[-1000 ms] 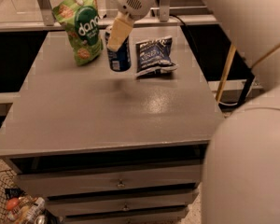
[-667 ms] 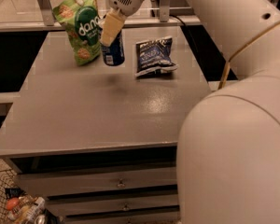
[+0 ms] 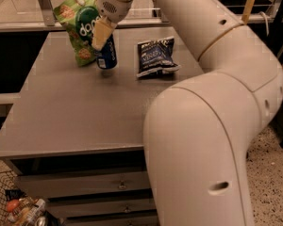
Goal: Move pepsi can near green rice chip bag
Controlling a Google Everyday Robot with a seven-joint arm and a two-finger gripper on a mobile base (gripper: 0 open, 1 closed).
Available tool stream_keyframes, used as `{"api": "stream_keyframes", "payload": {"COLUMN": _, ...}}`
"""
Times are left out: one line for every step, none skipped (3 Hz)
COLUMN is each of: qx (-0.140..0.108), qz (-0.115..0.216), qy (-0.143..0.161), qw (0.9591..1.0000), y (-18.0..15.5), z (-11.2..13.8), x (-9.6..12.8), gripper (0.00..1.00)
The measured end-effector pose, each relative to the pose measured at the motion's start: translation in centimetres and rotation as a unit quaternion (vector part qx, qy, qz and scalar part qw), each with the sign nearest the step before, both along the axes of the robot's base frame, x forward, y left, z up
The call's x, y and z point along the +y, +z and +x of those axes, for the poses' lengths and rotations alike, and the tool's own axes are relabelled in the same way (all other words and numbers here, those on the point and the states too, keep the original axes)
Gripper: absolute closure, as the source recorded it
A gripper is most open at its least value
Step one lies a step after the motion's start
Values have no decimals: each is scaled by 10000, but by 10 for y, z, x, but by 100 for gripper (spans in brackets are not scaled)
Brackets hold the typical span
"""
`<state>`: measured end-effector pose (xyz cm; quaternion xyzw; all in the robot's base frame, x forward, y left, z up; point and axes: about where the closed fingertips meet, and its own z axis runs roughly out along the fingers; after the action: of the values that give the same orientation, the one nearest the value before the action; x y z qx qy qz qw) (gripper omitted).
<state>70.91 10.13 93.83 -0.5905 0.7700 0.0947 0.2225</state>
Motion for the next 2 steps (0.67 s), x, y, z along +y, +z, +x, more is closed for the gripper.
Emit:
{"api": "stream_keyframes", "payload": {"qx": 104, "qz": -3, "qy": -127, "qw": 9999, "y": -19, "z": 11, "x": 11, "gripper": 100}}
{"api": "stream_keyframes", "payload": {"qx": 150, "qz": 61, "qy": -244, "qw": 9996, "y": -31, "z": 21, "x": 16, "gripper": 100}}
